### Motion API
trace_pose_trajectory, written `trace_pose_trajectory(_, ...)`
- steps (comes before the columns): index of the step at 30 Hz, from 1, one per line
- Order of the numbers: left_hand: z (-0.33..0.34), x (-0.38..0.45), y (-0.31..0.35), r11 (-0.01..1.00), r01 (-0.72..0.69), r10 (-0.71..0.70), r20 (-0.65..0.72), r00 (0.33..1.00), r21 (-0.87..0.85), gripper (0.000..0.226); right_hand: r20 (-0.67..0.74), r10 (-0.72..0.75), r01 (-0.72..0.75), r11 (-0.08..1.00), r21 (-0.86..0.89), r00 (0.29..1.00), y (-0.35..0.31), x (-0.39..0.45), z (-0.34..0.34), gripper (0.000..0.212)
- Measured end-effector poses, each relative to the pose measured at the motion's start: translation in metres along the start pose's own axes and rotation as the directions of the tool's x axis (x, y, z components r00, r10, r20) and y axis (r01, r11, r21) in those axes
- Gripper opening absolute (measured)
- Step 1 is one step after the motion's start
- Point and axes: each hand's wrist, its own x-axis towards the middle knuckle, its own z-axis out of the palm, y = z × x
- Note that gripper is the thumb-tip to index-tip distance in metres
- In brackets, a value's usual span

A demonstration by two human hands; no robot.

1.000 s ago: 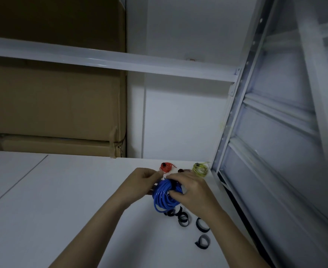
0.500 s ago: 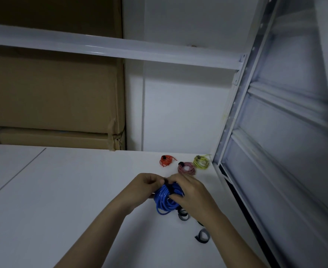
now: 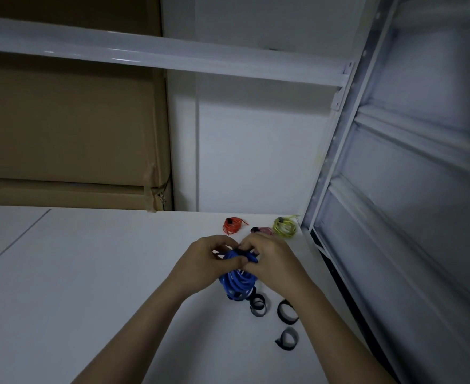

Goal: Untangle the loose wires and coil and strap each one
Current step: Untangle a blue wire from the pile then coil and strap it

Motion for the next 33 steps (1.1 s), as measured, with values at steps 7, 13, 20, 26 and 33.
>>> trace_pose_trajectory(7,-0.007,0.026,-0.008,0.981,-0.051,0.038,-0.067,0.997,-0.189,0.012,0.071,0.271,-0.274,0.861,0.428,0.960,0.013,0.024,0.000,0.031)
trace_pose_trajectory(13,-0.005,0.049,-0.025,0.963,-0.057,0.043,-0.058,0.997,-0.264,0.016,0.155,0.311,-0.343,0.765,0.545,0.938,0.026,0.035,0.006,0.027)
trace_pose_trajectory(20,-0.008,0.080,-0.057,0.991,0.088,-0.103,-0.153,0.983,-0.104,0.021,0.011,0.364,-0.357,0.908,0.219,0.932,0.063,0.043,0.009,0.019)
trace_pose_trajectory(26,-0.003,0.095,-0.078,0.938,0.194,-0.151,-0.165,0.975,0.287,0.025,0.076,0.239,-0.200,0.917,-0.344,0.968,0.091,0.041,0.017,0.024)
trace_pose_trajectory(33,0.000,0.098,-0.082,0.803,0.251,-0.187,-0.172,0.967,0.541,0.049,0.070,0.230,-0.189,0.911,-0.365,0.971,0.099,0.038,0.015,0.004)
